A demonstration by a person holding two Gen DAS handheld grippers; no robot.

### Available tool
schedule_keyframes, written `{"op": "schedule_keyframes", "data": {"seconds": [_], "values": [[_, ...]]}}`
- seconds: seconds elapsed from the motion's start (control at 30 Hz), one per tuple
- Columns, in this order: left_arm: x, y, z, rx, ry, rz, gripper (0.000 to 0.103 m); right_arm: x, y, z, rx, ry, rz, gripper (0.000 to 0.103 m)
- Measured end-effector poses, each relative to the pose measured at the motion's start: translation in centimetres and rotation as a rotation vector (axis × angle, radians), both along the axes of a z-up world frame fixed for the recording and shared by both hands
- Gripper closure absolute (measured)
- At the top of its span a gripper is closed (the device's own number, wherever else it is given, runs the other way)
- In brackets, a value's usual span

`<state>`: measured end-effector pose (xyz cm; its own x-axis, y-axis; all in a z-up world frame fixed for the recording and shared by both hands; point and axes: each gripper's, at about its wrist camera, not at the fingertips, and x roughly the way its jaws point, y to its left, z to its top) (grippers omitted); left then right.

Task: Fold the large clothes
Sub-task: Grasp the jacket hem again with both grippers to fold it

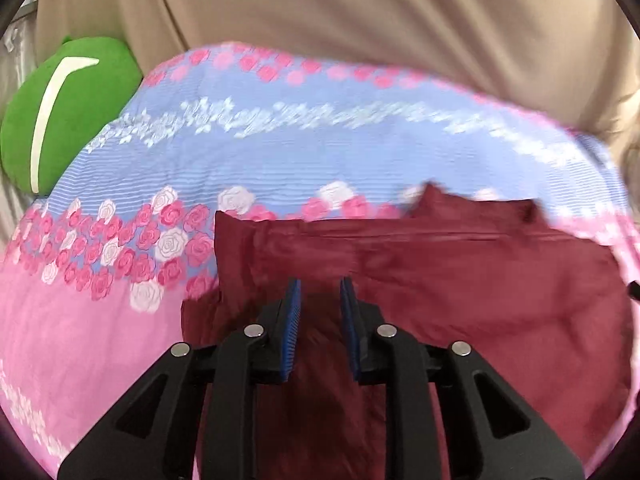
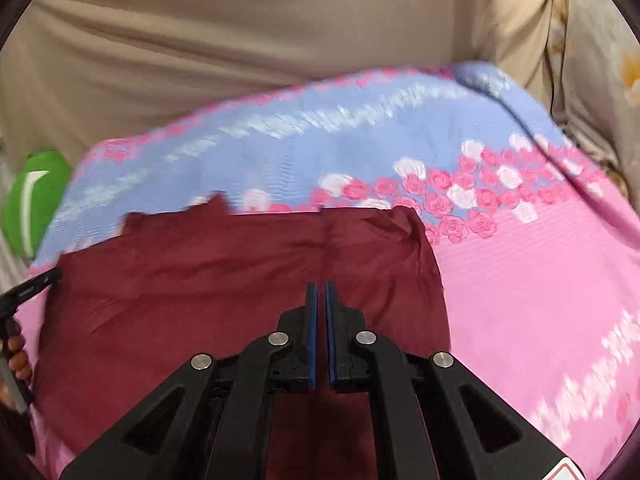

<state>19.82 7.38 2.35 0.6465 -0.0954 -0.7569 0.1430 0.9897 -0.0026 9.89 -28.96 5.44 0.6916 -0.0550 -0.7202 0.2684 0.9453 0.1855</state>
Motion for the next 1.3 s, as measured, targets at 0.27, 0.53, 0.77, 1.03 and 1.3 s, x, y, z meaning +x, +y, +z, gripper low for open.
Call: {"op": "schedule_keyframes", "data": {"seconds": [0.27,0.53,0.77,1.03,1.3], "values": [[1.4,1.0,-3.8,-0.027,0.030,0.031,0.082,2.2,-2.1,-2.7,0.068,0.049,-0.041,0.090],[1.0,0.5,-4.2,-0.001,0.006,0.032,0.082,3.1,0.1,-3.4,-0.016,0.081,-0.031,0.091],[1.0,0.2,-4.2,0.027,-0.009,0.035,0.082,4.8,7.6,1.3,0.073,-0.009,0.201,0.091],[1.0,0.4,-4.2,0.017,-0.011,0.035,0.081,11.7,14.0,-2.5,0.019,0.110,0.301,0.103],[1.0,0.2,-4.2,0.015,-0.017,0.038,0.081,11.6,14.6,-2.8,0.034,0.108,0.315,0.091]]}}
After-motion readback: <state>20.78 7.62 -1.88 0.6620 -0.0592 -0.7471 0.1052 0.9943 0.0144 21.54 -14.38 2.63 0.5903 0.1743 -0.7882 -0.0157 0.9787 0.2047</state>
